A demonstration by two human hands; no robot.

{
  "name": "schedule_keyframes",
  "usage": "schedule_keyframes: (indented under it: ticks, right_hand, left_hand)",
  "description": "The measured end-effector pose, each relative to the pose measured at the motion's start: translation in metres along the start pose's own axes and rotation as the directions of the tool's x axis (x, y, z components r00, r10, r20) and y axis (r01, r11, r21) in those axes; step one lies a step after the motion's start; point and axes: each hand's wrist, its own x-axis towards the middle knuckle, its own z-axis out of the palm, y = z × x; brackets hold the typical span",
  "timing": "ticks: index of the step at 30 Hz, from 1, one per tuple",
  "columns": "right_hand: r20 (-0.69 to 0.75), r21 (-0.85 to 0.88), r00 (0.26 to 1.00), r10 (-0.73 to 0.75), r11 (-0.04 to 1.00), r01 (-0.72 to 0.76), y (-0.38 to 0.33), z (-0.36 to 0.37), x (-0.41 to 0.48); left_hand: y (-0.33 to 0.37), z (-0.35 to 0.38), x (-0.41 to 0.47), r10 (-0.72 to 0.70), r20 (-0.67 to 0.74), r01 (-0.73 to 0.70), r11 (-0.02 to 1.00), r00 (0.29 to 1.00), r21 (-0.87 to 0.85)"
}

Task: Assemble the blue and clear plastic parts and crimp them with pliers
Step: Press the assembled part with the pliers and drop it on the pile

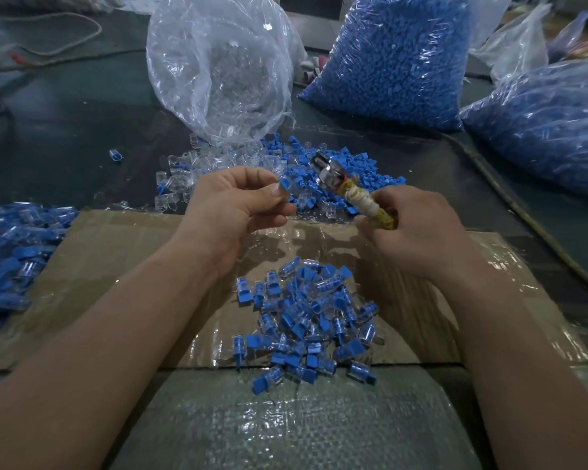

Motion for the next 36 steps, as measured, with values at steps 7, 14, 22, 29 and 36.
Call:
schedule_keyframes:
  ticks: [7, 14, 22, 29, 36]
  right_hand:
    - [0.014, 0.13, 0.997, -0.081, 0.988, 0.078, -0.01, 0.007, -0.003]
    - [0.09, 0.124, 0.99, -0.111, 0.987, 0.099, -0.014, 0.009, -0.005]
    - [0.121, 0.132, 0.983, -0.136, 0.984, 0.12, -0.014, 0.008, -0.005]
    - [0.137, 0.13, 0.982, -0.13, 0.985, 0.112, -0.017, 0.007, -0.005]
    - [0.134, 0.135, 0.985, -0.112, 0.986, 0.094, -0.02, 0.006, -0.005]
  left_hand:
    - [-0.001, 0.002, -0.001, 0.031, -0.033, -0.031, 0.999, 0.999, 0.017]
    - [0.0, 0.002, -0.002, 0.046, -0.035, -0.046, 0.999, 0.998, 0.015]
    - [-0.001, 0.001, -0.001, 0.051, -0.031, -0.05, 0.998, 0.998, 0.029]
    - [0.0, 0.004, -0.004, 0.089, -0.024, -0.087, 0.993, 0.996, 0.08]
    - [-0.002, 0.006, -0.006, 0.15, -0.048, -0.14, 0.976, 0.988, 0.168]
